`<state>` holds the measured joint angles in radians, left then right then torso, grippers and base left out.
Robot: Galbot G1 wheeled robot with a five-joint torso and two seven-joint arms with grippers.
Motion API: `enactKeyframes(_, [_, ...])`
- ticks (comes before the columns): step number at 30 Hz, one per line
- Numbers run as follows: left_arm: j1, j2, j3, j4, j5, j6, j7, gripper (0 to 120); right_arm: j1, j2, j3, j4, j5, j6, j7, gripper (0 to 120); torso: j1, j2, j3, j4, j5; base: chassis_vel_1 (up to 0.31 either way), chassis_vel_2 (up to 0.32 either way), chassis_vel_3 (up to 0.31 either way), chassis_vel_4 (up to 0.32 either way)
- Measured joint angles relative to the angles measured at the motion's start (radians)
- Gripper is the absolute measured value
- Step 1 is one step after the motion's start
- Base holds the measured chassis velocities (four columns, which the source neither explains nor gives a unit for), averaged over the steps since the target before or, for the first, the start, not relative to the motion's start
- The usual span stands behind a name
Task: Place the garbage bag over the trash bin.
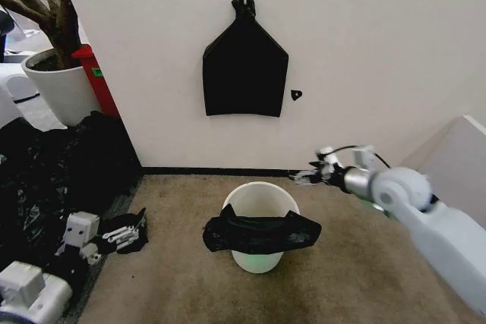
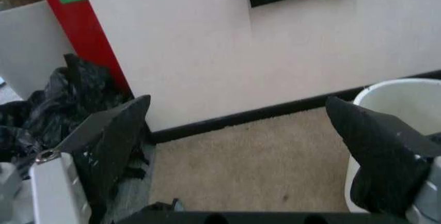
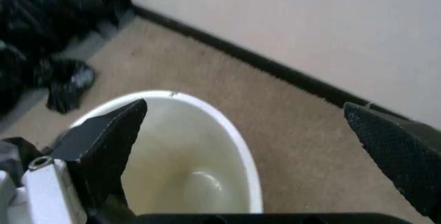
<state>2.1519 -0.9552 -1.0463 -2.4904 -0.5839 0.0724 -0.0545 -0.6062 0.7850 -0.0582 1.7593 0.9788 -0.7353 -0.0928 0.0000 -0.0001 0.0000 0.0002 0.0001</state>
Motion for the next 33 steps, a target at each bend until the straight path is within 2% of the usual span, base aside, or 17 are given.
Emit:
enactKeyframes(3, [-0.009, -0.047, 0.015, -0.009, 0.019, -0.007, 0.004, 100, 0.095, 0.025, -0.14, -0.097, -0.031, 0.0, -0.035, 100, 0.0, 0.0, 0.0, 0.0, -0.0001, 0.0, 0.0, 0.0, 0.0])
enactKeyframes(5, [-0.012, -0.058, 0.017, -0.009, 0.023, -0.008, 0.005, 100, 0.119, 0.031, -0.173, -0.123, -0.052, -0.001, -0.051, 100, 0.0, 0.0, 0.0, -0.0002, 0.0001, 0.0, 0.0, 0.0, 0.0])
enactKeyframes(10, [-0.02, -0.131, 0.027, -0.009, 0.05, -0.022, 0.011, 100, 0.287, 0.033, -0.373, -0.224, -0.059, -0.001, -0.082, 100, 0.0, 0.0, 0.0, -0.0002, -0.0001, 0.0, 0.0, 0.0, 0.0])
enactKeyframes(19, [-0.042, -0.144, 0.03, -0.013, 0.067, -0.038, 0.016, 100, 0.423, 0.081, -0.581, -0.323, 0.025, -0.001, -0.066, 100, 0.0, 0.0, 0.0, -0.0003, -0.0002, 0.0, 0.0, 0.0, 0.0])
enactKeyframes(24, [-0.043, -0.154, 0.031, -0.013, 0.067, -0.042, 0.013, 100, 0.444, 0.11, -0.629, -0.359, 0.035, -0.001, -0.054, 100, 0.0, 0.0, 0.0, -0.0003, -0.0001, 0.0, 0.0, 0.0, 0.0])
enactKeyframes(27, [-0.045, -0.157, 0.034, -0.013, 0.067, -0.043, 0.012, 100, 0.445, 0.124, -0.636, -0.376, 0.03, -0.001, -0.054, 96, 0.0, 0.0, 0.0, -0.0002, -0.0002, 0.0, 0.0, 0.0, 0.0])
enactKeyframes(33, [-0.051, -0.162, 0.055, -0.012, 0.087, -0.063, 0.01, 100, 0.461, 0.163, -0.667, -0.427, 0.005, -0.001, -0.075, 70, 0.0, 0.0, 0.0, -0.0001, -0.0002, 0.0, 0.0, 0.0, 0.0])
